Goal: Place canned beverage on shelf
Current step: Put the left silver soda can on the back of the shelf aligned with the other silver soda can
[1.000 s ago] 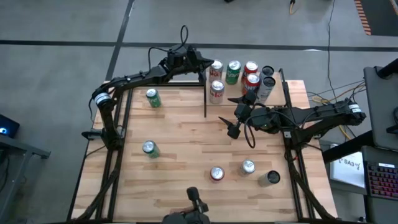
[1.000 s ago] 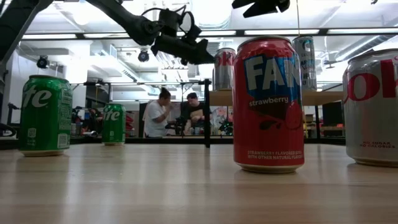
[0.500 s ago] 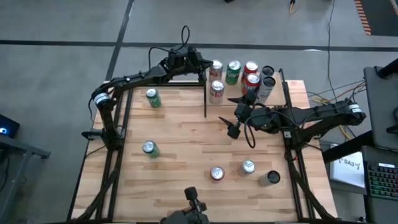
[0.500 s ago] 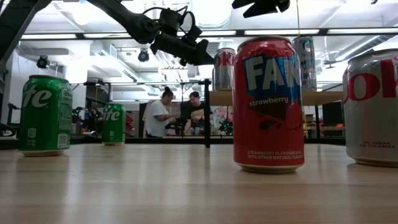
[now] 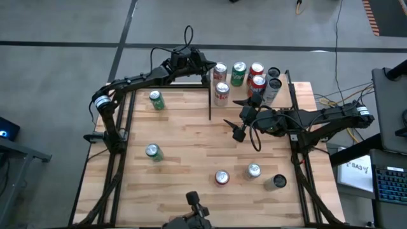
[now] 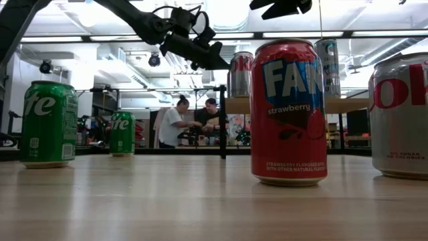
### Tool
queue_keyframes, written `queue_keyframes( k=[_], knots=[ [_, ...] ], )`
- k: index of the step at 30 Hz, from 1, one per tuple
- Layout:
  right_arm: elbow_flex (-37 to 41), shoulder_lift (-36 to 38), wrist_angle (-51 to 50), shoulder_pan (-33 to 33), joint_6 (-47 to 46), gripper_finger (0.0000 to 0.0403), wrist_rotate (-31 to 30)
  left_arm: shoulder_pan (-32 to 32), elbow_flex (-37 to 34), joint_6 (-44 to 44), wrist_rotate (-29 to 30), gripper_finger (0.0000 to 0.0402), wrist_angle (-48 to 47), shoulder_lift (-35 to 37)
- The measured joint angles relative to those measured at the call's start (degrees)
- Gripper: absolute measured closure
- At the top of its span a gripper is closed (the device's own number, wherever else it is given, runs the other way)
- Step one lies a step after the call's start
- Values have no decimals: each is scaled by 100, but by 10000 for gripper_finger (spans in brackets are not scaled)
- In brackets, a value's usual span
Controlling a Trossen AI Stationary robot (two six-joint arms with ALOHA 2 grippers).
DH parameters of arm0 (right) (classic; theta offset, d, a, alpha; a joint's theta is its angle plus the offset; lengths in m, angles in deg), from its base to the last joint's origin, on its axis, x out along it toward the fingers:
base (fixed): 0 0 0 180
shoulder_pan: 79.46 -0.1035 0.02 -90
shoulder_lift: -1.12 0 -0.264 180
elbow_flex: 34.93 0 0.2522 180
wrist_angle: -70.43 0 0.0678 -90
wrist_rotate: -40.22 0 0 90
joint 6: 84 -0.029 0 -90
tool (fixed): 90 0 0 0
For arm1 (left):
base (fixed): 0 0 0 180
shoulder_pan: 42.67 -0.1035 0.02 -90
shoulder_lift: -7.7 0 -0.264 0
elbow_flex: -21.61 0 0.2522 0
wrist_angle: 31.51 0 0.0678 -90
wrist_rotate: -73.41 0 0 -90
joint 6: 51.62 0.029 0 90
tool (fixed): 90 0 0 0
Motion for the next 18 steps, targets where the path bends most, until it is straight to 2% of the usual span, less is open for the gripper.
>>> queue_keyframes(
  k=[9, 13, 15, 18],
  knots=[
    [0, 0, 2, 0, -2, 19, 3, 4, -4, -74, -109, 402, -303, 235],
    [0, 0, 37, 0, 0, 19, -8, 2, -79, -22, -953, 402, -653, 451],
    [0, 0, 202, 2, -2, 23, -264, 3, -234, 38, -1390, 402, -691, 635],
    [-45, 2, 268, 98, 0, 53, -563, -28, -628, 57, -1720, 402, -648, 1016]
  ],
)
